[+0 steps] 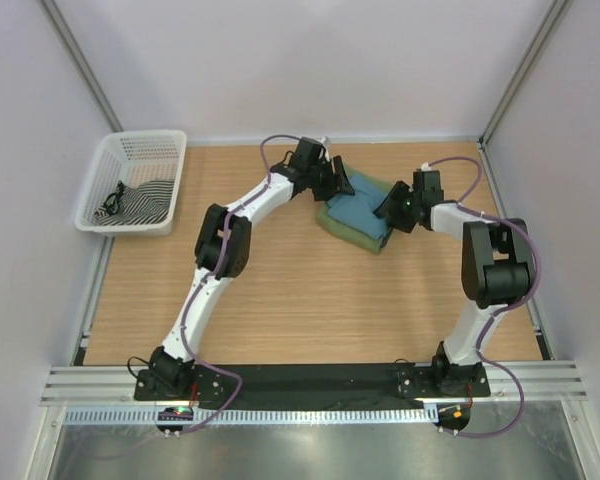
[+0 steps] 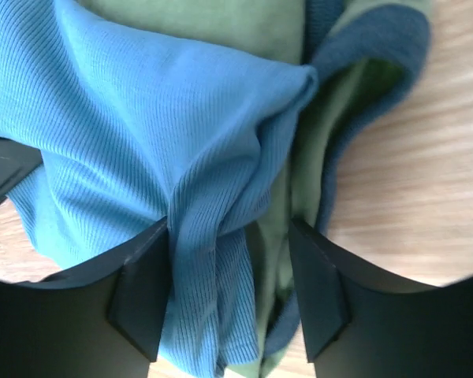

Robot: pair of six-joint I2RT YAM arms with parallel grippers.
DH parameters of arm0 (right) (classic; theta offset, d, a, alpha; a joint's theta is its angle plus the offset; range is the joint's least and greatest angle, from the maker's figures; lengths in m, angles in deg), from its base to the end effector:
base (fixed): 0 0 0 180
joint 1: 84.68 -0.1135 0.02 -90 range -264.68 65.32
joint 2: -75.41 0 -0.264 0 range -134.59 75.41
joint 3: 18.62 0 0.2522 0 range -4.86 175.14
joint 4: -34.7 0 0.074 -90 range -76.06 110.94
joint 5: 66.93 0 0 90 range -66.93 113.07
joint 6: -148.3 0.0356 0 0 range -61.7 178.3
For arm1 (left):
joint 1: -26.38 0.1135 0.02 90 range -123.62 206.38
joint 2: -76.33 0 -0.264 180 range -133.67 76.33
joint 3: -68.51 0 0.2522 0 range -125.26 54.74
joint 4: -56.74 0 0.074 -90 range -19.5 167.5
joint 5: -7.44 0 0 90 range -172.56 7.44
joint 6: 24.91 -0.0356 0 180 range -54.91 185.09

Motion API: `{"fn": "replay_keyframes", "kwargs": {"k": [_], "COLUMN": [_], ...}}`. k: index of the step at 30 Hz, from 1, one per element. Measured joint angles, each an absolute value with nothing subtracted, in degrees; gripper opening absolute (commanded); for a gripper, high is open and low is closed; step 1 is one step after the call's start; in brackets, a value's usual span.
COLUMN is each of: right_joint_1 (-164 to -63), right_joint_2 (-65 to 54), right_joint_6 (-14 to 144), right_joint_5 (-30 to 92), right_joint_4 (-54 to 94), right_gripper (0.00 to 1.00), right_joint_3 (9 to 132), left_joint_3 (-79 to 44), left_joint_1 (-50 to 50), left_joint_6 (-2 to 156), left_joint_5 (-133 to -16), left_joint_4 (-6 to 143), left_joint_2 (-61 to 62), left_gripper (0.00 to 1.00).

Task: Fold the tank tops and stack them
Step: Neatly place the folded tank top to the corner

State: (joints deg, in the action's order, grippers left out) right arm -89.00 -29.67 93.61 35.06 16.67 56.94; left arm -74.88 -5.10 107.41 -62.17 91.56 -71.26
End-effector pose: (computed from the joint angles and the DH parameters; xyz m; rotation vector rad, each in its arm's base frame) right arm 0.3800 0.0361 0.1638 0.5591 2.3914 0.5655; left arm 0.4863 -0.3123 0.1689 -0.0221 2.4367 -1.0442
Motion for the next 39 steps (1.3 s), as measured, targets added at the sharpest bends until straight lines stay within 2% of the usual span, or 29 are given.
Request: {"fn": "replay_keyframes", "kwargs": {"k": [7,18,24,26,27,30,31,34,36,39], "right_joint_1": [-88.36,-87.43,-86.86,-86.59,-86.42,-86.24,-86.14,-86.07,-86.07,-86.11], "right_joint_2": [-26.17,-27.79,-31.26,-33.01,-33.65,-34.89,-35.15,-35.50,-35.53,-35.53], "right_joint_6": [93.52,93.35,93.35,93.35,93.37,93.35,93.24,92.84,92.45,91.75], "right_joint_5": [32.56,34.23,34.79,34.82,34.82,34.93,35.01,35.25,35.23,35.21], "right_joint_4": [15.88,14.92,14.88,14.88,14.90,14.86,14.86,14.53,14.18,13.94], "right_gripper": [0.70,0.71,0.69,0.65,0.55,0.38,0.27,0.07,0.01,0.01], "right_joint_3": [55.59,60.42,63.50,64.79,65.16,65.90,66.16,67.30,68.31,69.64], "left_joint_3": [-74.99,-72.08,-73.94,-75.91,-77.02,-78.88,-78.99,-78.99,-78.99,-79.01], "left_joint_1": [-4.99,-5.14,-5.52,-5.54,-5.54,-5.54,-5.52,-5.52,-5.54,-5.52], "left_joint_6": [105.23,101.82,101.38,101.12,101.01,100.84,100.84,100.86,100.84,100.81], "left_joint_5": [-62.83,-66.24,-66.87,-67.05,-67.18,-67.88,-68.05,-68.58,-68.95,-69.56], "left_joint_4": [93.74,97.22,98.53,98.73,98.68,98.64,98.59,98.35,98.00,96.78], "left_joint_2": [-69.51,-58.25,-58.49,-60.18,-61.27,-64.00,-64.68,-66.43,-67.17,-67.56], "left_gripper": [0.69,0.72,0.72,0.72,0.72,0.72,0.72,0.72,0.72,0.72]}}
